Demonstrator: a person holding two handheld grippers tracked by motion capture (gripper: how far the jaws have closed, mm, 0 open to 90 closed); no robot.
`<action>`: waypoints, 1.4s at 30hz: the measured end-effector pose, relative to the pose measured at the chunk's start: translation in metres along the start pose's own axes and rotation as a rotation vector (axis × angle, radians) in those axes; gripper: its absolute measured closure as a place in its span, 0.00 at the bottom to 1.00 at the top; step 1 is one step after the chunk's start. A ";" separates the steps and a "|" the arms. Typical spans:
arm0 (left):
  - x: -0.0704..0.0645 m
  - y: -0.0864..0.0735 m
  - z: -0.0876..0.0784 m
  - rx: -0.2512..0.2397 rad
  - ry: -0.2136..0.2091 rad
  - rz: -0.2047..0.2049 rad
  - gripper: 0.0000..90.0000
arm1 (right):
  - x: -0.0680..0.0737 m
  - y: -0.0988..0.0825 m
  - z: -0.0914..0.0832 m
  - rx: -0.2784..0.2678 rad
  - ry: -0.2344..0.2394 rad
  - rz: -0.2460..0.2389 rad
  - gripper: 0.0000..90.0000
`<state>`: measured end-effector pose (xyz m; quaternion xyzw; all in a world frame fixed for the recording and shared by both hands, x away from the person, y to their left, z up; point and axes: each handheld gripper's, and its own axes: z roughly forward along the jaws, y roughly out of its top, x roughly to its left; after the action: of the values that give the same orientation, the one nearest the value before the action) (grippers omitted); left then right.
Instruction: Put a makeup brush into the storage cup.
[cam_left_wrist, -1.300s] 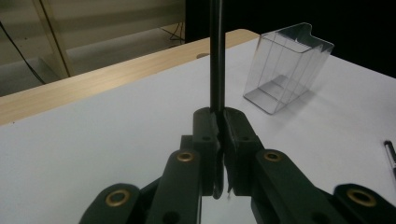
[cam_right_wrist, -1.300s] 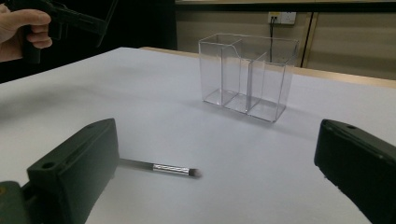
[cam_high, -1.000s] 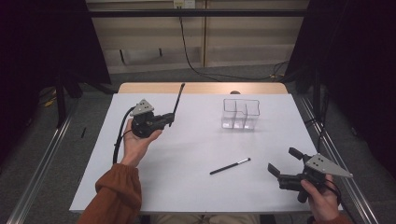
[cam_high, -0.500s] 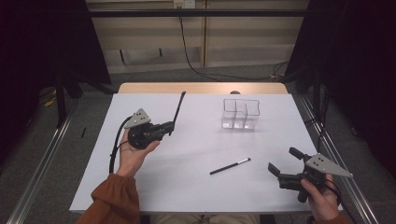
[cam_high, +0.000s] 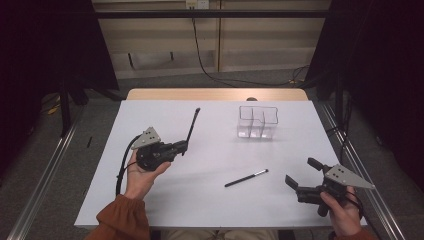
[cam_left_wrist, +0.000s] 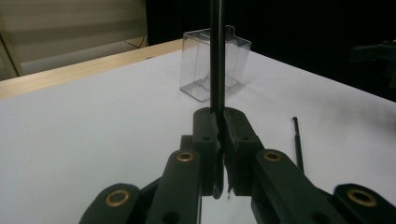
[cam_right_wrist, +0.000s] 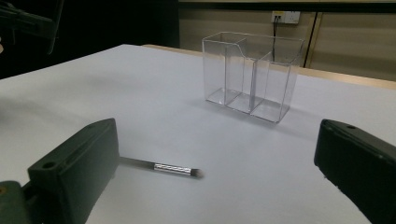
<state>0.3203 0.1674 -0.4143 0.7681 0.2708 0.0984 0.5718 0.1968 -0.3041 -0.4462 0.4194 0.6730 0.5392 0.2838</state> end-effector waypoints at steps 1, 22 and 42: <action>-0.001 -0.001 -0.001 0.000 -0.003 0.000 0.94 | 0.000 0.000 0.000 -0.001 0.000 0.004 0.00; -0.018 -0.006 0.004 0.006 -0.040 0.018 0.94 | 0.010 0.022 0.023 -0.022 0.108 -0.009 0.00; -0.023 -0.012 0.011 0.029 -0.060 0.027 0.94 | 0.059 0.037 0.072 -0.020 0.299 -0.047 0.01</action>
<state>0.3025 0.1488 -0.4252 0.7825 0.2444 0.0791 0.5672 0.2381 -0.2155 -0.4246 0.3155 0.7119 0.5957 0.1971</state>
